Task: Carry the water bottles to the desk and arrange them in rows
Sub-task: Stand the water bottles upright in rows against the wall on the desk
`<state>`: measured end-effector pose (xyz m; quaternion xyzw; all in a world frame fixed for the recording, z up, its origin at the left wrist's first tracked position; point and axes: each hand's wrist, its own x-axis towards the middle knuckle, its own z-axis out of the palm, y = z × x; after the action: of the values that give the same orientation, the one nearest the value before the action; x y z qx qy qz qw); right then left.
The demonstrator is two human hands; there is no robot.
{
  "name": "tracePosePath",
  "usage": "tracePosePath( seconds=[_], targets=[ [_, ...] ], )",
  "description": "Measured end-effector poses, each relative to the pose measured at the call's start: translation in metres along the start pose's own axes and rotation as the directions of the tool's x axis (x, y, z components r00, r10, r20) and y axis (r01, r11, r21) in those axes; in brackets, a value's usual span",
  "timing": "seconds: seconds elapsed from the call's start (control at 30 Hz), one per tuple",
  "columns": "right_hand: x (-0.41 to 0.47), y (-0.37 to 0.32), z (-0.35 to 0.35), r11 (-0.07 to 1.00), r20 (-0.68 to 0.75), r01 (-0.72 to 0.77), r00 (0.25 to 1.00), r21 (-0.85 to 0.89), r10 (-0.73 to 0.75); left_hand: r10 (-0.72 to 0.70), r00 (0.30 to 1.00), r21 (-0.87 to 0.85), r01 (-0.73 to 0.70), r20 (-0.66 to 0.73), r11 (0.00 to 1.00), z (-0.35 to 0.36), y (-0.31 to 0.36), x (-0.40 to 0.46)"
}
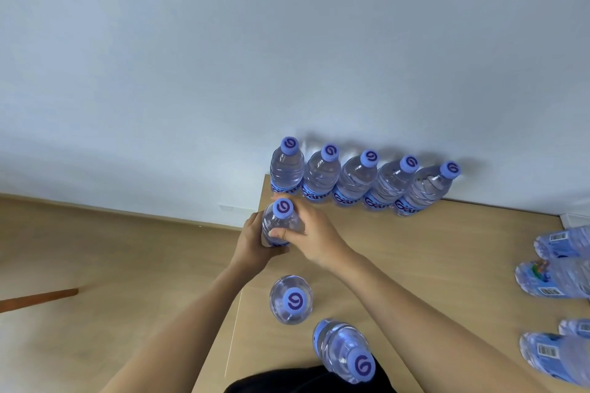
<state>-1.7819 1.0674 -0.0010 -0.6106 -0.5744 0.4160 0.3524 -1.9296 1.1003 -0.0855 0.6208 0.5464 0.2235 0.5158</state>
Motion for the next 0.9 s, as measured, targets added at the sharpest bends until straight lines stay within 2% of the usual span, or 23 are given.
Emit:
tracePosePath(
  seconds=[0.13,0.33,0.73,0.9],
  targets=[
    [0.01,-0.001,-0.003,1.0,-0.016,0.011,1.0,-0.023,-0.012,-0.014,1.0,-0.048,0.012,-0.022,0.999,0.002,0.006,0.009],
    [0.026,-0.002,-0.012,0.984,-0.025,0.048,0.998,-0.17,-0.053,-0.014,0.999,-0.082,0.009,-0.052,0.997,0.004,0.014,0.023],
    [0.035,-0.001,-0.016,0.979,-0.006,0.039,0.999,-0.201,-0.041,0.006,0.999,-0.041,-0.008,-0.054,0.999,0.007,0.02,0.03],
    [0.026,-0.008,-0.017,0.986,-0.061,-0.024,0.998,-0.166,0.013,-0.038,0.997,-0.04,0.036,-0.061,0.999,0.007,0.026,0.022]
  ],
)
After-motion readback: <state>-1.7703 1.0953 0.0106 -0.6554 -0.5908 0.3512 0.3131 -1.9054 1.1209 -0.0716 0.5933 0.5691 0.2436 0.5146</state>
